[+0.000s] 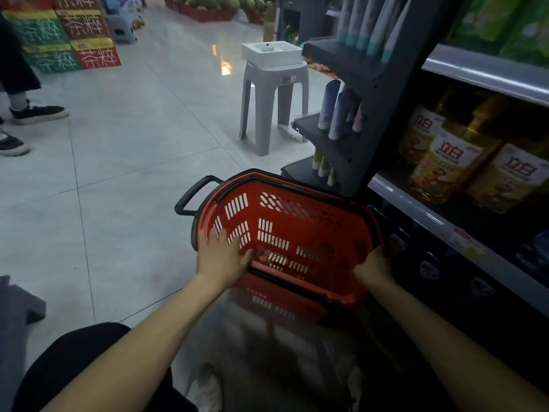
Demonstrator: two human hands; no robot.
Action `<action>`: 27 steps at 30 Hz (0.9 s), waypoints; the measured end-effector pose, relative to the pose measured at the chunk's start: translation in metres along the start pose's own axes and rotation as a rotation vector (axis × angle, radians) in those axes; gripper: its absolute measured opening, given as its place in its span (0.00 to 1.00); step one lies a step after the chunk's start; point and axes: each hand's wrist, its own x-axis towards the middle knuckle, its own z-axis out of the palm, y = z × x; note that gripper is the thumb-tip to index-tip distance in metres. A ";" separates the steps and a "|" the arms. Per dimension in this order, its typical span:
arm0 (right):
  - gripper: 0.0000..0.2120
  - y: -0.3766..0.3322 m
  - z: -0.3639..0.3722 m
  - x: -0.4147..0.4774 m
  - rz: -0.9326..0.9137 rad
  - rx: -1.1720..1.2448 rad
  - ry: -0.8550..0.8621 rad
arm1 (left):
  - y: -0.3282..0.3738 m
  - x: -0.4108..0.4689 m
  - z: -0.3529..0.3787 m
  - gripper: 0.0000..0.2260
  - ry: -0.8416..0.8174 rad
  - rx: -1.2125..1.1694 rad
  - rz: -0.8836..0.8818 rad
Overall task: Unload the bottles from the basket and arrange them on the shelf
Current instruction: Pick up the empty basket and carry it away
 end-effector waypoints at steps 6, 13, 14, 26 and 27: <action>0.43 0.003 -0.006 -0.007 -0.086 -0.189 0.034 | -0.008 -0.021 0.000 0.34 -0.051 0.066 -0.050; 0.48 -0.011 -0.006 -0.001 -0.182 -0.193 -0.021 | -0.039 -0.019 -0.001 0.19 0.093 -0.009 -0.128; 0.49 -0.014 -0.005 0.000 -0.191 -0.211 -0.027 | -0.047 -0.016 -0.001 0.21 0.075 -0.007 -0.178; 0.40 -0.021 0.004 0.074 0.111 0.180 -0.012 | -0.086 0.048 0.009 0.25 -0.088 -0.128 -0.435; 0.40 -0.021 0.006 0.078 0.134 0.202 -0.005 | -0.090 0.052 0.010 0.24 -0.084 -0.188 -0.484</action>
